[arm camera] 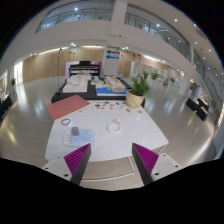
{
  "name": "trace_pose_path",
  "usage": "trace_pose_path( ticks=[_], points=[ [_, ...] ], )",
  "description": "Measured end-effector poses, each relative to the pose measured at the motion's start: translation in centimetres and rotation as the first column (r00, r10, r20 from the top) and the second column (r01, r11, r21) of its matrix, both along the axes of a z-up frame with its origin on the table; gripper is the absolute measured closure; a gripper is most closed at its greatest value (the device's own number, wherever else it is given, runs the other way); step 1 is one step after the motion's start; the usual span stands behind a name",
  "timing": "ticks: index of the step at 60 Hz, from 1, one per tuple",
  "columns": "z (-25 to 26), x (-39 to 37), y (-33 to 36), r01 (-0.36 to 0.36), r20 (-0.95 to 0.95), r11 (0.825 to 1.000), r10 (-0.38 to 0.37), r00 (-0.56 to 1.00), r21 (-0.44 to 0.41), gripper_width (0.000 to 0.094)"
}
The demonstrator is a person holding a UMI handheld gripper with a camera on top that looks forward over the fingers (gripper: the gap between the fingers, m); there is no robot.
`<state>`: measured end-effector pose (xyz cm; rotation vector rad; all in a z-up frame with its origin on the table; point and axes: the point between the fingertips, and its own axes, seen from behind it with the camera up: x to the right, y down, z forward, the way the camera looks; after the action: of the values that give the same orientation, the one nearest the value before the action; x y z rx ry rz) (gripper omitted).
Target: Unplug charger
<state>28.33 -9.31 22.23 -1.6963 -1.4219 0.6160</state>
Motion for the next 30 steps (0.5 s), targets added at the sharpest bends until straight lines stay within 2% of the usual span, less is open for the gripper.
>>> trace_pose_path(
  ticks=[9,19,30],
  points=[
    [-3.1,-0.7,-3.6,-0.076,0.014,0.997,0.076,0.997,-0.026,0.0083],
    [-4.8,-2.7,-7.8,-0.167,-0.001,0.985,0.167,0.986,-0.048,0.0079],
    [-7.1,-5.6,-12.4,-0.225,-0.043,0.972,0.223,0.974,-0.064,0.0082]
  ],
)
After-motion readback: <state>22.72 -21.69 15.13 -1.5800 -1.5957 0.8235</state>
